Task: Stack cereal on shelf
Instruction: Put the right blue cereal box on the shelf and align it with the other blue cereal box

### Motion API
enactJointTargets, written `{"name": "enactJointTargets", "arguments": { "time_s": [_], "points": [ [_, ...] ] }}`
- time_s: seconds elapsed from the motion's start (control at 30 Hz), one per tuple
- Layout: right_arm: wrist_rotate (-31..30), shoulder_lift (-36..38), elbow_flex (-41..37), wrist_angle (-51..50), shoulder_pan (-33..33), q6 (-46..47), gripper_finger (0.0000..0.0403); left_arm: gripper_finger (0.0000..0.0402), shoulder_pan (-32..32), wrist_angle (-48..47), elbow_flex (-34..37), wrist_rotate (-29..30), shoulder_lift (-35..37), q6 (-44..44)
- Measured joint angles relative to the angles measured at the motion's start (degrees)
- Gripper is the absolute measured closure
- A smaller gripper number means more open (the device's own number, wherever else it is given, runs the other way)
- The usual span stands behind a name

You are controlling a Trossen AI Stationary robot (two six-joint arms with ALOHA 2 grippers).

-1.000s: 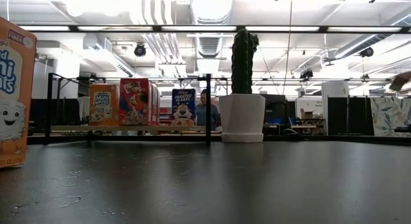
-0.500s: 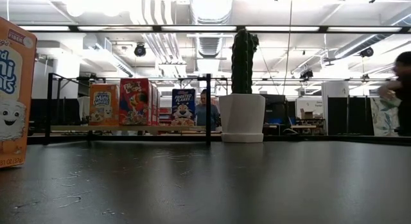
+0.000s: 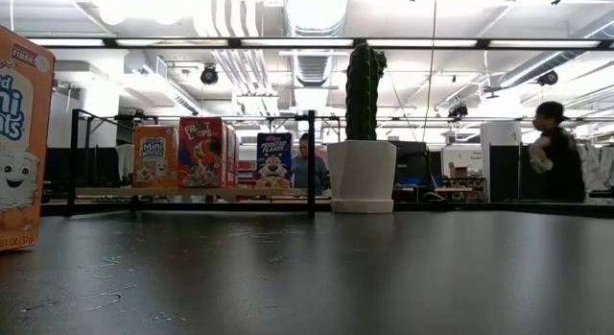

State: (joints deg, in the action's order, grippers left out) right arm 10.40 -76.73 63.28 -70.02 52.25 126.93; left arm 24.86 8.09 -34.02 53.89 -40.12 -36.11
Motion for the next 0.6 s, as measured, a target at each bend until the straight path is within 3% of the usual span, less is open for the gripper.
{"name": "enactJointTargets", "arguments": {
  "time_s": [0.4, 0.6],
  "points": [
    [-0.3, 0.0, -0.7, 0.5, 0.0, -0.1, 0.024, 0.0402, 0.0, 0.0, 0.0, 0.0, 0.0, 0.5],
    [-8.6, 0.1, 2.4, 0.4, -0.7, -2.0, 0.0262, 0.0402, 0.0, 0.0, 0.0, 0.0, 0.0, 0.7]
  ]
}}
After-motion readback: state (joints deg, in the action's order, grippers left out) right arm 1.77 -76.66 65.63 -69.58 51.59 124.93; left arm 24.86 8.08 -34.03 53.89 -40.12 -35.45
